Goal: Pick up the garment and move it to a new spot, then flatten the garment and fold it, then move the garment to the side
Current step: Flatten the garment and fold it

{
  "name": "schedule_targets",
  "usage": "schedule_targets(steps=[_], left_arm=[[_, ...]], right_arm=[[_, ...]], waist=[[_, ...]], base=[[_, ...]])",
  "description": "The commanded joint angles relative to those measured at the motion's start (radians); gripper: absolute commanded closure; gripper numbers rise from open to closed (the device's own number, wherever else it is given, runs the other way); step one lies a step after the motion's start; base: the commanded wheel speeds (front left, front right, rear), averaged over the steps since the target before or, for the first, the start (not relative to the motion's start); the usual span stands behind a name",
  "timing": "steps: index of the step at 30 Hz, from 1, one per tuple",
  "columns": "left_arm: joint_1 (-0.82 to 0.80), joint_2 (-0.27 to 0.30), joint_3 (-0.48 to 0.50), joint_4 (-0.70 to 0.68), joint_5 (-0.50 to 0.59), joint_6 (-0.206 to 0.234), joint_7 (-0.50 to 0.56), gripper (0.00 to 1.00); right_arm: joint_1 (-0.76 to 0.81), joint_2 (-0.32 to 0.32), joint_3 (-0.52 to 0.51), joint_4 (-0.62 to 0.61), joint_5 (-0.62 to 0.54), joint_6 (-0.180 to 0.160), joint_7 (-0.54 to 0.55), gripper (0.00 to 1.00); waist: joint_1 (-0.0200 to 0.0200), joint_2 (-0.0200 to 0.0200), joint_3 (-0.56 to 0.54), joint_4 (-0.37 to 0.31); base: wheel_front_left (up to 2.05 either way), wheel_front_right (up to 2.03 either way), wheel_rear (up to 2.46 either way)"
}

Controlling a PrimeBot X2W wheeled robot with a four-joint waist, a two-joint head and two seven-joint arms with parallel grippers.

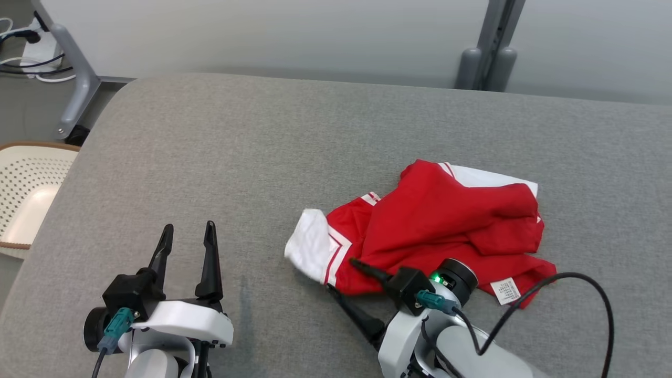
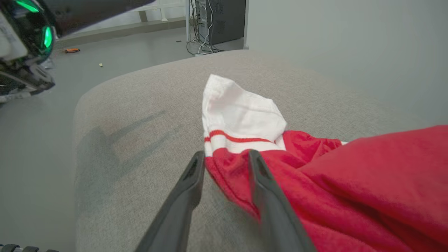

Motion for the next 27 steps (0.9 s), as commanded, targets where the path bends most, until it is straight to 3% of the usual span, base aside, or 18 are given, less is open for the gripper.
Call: schedule_targets(steps=[1,6,14,21,27], left_arm=[[0.006,0.004,0.004,-0.002,0.005,0.004,-0.005,0.00],[0.012,0.004,0.012,-0.007,0.011,0.007,-0.004,0.00],[0.014,0.004,0.009,-0.009,0.013,0.005,-0.004,0.00],[0.006,0.004,-0.001,-0.008,0.007,0.000,-0.004,0.00],[-0.006,0.004,-0.004,-0.012,0.004,0.002,-0.004,0.00]], right_arm=[[0.013,-0.004,-0.013,-0.013,0.000,0.000,-0.005,0.00],[0.057,-0.009,-0.136,-0.093,-0.036,0.000,-0.004,0.00],[0.151,-0.099,-0.438,-0.232,-0.145,0.000,-0.003,0.00],[0.202,-0.160,-0.634,-0.201,-0.214,0.000,0.012,0.00],[0.195,-0.168,-0.719,-0.124,-0.209,0.000,0.088,0.00]], waist=[[0.0000,-0.0001,-0.003,-0.010],[0.0000,-0.0001,-0.008,-0.042],[0.0000,-0.0001,-0.010,-0.067],[0.0000,-0.0001,0.001,-0.056],[0.0000,-0.0001,0.018,-0.037]], base=[[0.00,0.00,0.00],[0.00,0.00,0.00],[0.00,0.00,0.00],[0.00,0.00,0.00],[0.00,0.00,0.00]])
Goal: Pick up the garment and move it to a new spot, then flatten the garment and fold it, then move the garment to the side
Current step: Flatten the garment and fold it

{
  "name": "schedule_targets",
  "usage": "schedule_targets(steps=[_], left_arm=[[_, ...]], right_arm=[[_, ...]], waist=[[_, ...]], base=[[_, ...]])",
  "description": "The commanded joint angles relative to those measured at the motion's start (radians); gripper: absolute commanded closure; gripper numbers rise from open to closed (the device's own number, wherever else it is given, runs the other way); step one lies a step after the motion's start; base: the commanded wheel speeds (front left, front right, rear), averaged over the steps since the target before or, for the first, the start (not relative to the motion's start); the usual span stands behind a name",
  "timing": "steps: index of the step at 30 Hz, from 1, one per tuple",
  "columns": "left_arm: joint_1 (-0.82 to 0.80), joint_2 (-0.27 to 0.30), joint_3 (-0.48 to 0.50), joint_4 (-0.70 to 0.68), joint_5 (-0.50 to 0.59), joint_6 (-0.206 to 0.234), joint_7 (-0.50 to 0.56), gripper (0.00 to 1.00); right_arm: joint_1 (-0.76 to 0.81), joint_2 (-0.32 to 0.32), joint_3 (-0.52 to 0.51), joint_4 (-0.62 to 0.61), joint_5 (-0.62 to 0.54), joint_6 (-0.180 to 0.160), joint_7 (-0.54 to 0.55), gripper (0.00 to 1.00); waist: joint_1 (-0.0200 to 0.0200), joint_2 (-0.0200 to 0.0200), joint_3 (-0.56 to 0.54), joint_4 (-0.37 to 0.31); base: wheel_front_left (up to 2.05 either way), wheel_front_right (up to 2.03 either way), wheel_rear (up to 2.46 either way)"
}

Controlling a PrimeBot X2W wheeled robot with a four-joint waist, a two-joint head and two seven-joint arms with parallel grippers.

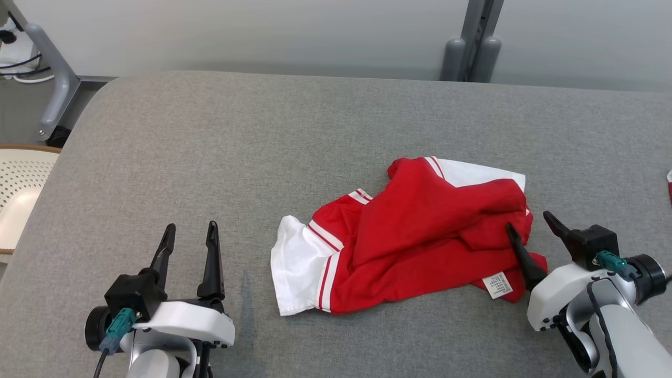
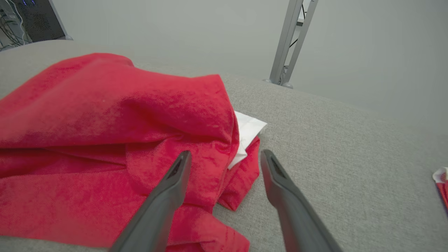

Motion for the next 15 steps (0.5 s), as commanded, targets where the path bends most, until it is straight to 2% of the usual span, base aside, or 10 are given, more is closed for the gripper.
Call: schedule_targets(steps=[1,6,7,8,9,10,15], left_arm=[[-0.013,0.004,0.002,-0.003,-0.002,0.003,-0.004,0.00],[-0.022,0.004,-0.003,-0.002,-0.004,0.005,-0.004,0.00],[-0.026,0.004,-0.006,-0.002,-0.006,0.007,-0.004,0.00],[-0.027,0.004,-0.007,-0.002,-0.007,0.008,-0.004,0.00],[-0.029,0.004,-0.007,-0.003,-0.008,0.009,-0.004,0.00],[-0.030,0.004,-0.008,-0.004,-0.009,0.009,-0.004,0.00],[-0.037,0.004,-0.014,-0.010,-0.013,0.011,-0.005,0.00]], right_arm=[[-0.015,-0.007,-0.007,0.013,0.006,0.000,0.018,0.00],[-0.060,-0.018,0.023,0.078,0.074,0.000,0.105,0.00],[-0.084,-0.033,0.054,0.093,0.100,0.000,0.127,0.57],[-0.095,-0.036,0.071,0.098,0.117,0.000,0.136,0.69],[-0.106,-0.040,0.088,0.102,0.138,0.000,0.148,0.87],[-0.118,-0.047,0.103,0.104,0.160,0.000,0.160,1.00],[-0.231,-0.125,0.183,0.086,0.213,0.000,0.156,1.00]], waist=[[0.0000,0.0000,0.005,0.006],[0.0000,0.0000,0.016,0.021],[0.0000,0.0000,0.019,0.027],[0.0000,0.0000,0.021,0.029],[0.0000,0.0000,0.023,0.031],[0.0000,0.0000,0.024,0.033],[0.0000,0.0000,0.043,0.047]], base=[[0.00,0.00,0.00],[0.00,0.00,0.00],[0.00,0.00,0.00],[0.00,0.00,0.00],[0.00,0.00,0.00],[0.00,0.00,0.00],[0.00,0.00,0.00]])
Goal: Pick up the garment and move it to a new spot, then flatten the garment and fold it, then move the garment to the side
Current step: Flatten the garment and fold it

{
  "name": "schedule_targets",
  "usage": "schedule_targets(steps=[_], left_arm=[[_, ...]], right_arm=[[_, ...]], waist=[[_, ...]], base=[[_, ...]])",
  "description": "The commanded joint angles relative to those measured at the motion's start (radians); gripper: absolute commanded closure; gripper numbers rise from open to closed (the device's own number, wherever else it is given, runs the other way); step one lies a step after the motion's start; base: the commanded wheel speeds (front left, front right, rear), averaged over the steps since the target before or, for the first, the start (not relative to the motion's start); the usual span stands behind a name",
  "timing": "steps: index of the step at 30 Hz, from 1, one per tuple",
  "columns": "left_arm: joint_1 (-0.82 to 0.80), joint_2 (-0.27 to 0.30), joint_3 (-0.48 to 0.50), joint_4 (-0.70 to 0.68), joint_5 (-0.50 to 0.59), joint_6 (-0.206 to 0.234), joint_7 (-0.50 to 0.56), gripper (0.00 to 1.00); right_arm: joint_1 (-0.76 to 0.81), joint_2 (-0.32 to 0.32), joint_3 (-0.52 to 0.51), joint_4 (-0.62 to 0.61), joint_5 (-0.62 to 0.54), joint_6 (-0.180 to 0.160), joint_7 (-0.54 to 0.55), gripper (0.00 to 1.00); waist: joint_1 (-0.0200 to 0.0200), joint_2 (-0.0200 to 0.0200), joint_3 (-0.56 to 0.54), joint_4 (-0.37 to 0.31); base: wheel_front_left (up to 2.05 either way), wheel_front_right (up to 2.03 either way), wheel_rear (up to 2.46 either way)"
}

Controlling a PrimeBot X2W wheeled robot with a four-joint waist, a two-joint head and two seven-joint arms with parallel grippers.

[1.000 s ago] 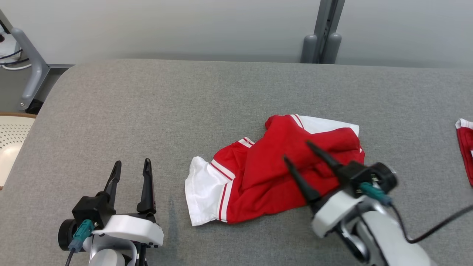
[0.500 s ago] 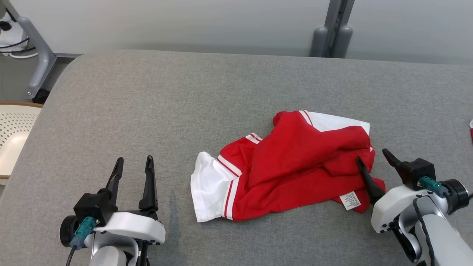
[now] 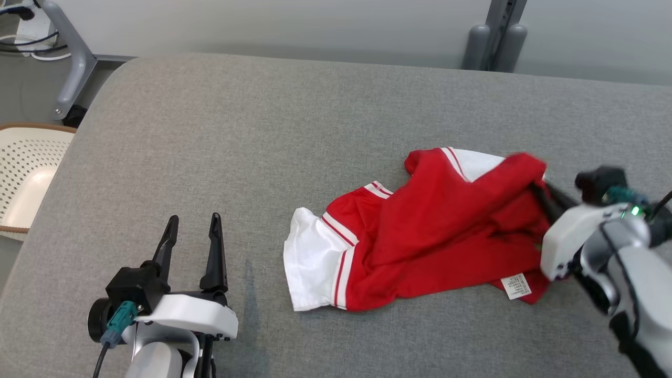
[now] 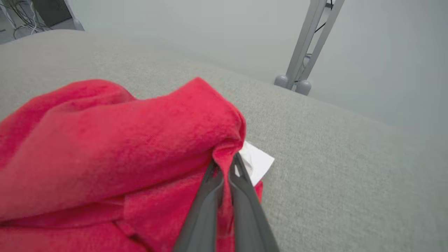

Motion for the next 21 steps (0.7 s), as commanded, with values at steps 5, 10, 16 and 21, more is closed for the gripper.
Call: schedule_targets(steps=[5,10,16,21], left_arm=[[-0.021,0.004,-0.010,-0.006,-0.010,0.007,-0.005,0.00],[-0.032,0.004,-0.028,-0.002,-0.027,0.010,-0.004,0.00],[-0.044,0.004,-0.055,-0.002,-0.044,0.015,-0.004,0.00],[-0.060,0.004,-0.081,-0.003,-0.060,0.019,-0.005,0.00]], right_arm=[[-0.122,-0.057,0.020,-0.002,-0.039,0.000,-0.034,1.00],[-0.256,-0.083,0.073,0.023,-0.082,0.000,-0.011,1.00],[-0.415,-0.079,0.170,0.075,-0.111,0.000,0.030,1.00],[-0.531,-0.067,0.224,0.175,-0.134,0.000,0.052,1.00]], waist=[[-0.0001,0.0000,0.018,0.017],[-0.0001,0.0000,0.034,0.044],[-0.0001,0.0000,0.060,0.086],[-0.0001,0.0000,0.085,0.122]], base=[[0.00,0.00,0.00],[0.00,0.00,0.00],[0.00,0.00,0.00],[0.00,0.00,0.00]])
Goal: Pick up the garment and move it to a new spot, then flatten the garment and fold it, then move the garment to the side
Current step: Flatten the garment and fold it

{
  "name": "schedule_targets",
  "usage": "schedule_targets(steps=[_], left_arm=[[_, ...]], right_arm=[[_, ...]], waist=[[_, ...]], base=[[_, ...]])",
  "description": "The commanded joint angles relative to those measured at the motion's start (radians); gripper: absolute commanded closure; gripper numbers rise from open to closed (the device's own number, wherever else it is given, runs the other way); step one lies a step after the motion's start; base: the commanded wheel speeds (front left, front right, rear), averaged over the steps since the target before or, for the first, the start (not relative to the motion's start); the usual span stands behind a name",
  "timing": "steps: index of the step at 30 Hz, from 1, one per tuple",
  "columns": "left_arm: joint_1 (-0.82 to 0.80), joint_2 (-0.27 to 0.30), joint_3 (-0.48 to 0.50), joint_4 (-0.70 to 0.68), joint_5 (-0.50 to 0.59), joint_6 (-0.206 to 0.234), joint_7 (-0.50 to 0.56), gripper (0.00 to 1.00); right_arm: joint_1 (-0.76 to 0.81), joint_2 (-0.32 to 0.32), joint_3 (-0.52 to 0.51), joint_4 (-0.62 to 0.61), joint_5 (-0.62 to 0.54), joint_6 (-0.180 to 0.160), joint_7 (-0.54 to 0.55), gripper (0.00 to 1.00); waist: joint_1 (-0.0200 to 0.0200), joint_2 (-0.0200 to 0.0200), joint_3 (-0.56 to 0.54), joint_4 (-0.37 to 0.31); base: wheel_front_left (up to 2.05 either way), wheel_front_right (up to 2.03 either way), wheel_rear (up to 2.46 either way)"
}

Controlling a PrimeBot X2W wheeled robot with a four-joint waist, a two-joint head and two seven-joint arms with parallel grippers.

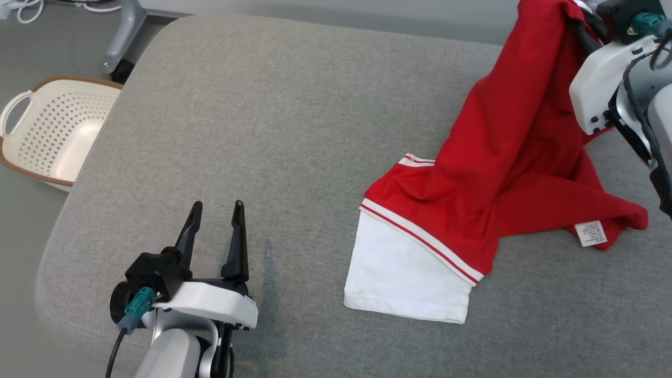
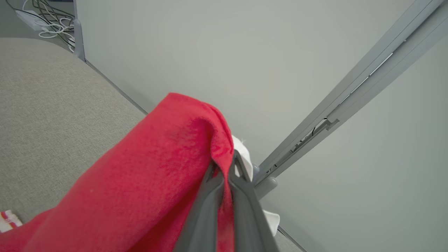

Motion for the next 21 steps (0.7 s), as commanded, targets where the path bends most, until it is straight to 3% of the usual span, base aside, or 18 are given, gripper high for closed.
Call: schedule_targets(steps=[1,2,3,4,5,13,21], left_arm=[[-0.021,0.004,-0.007,-0.001,-0.008,0.006,-0.005,0.00],[-0.023,0.004,-0.013,-0.001,-0.010,0.007,-0.005,0.00],[-0.027,0.004,-0.019,-0.001,-0.014,0.007,-0.005,0.00],[-0.031,0.004,-0.023,-0.002,-0.016,0.010,-0.005,0.00],[-0.033,0.003,-0.027,-0.004,-0.018,0.011,-0.005,0.00],[-0.013,0.004,-0.016,-0.004,-0.003,0.020,-0.005,0.00],[0.007,0.004,0.013,-0.001,0.028,0.006,-0.005,0.00]], right_arm=[[-0.020,0.004,0.014,0.042,-0.011,0.000,0.003,1.00],[-0.033,0.007,0.021,0.067,-0.018,0.000,-0.001,1.00],[-0.048,0.008,0.019,0.095,-0.025,0.000,-0.013,0.88],[-0.061,0.011,0.016,0.119,-0.037,0.000,-0.031,0.51],[-0.064,0.018,0.016,0.144,-0.045,0.000,-0.049,0.00],[-0.020,0.081,0.036,0.245,-0.007,0.000,-0.189,0.00],[0.076,0.039,0.056,0.197,0.072,0.000,-0.292,0.00]], waist=[[-0.0001,0.0000,0.016,0.022],[-0.0001,0.0000,0.020,0.029],[-0.0001,0.0000,0.024,0.036],[-0.0001,0.0000,0.028,0.040],[-0.0001,0.0000,0.030,0.043],[-0.0001,0.0000,0.023,0.007],[-0.0001,0.0000,-0.007,-0.096]], base=[[0.00,0.00,0.00],[0.00,0.00,0.00],[0.00,0.00,0.00],[0.00,0.00,0.00],[0.00,0.00,0.00],[0.00,0.00,0.00],[0.00,0.00,0.00]])
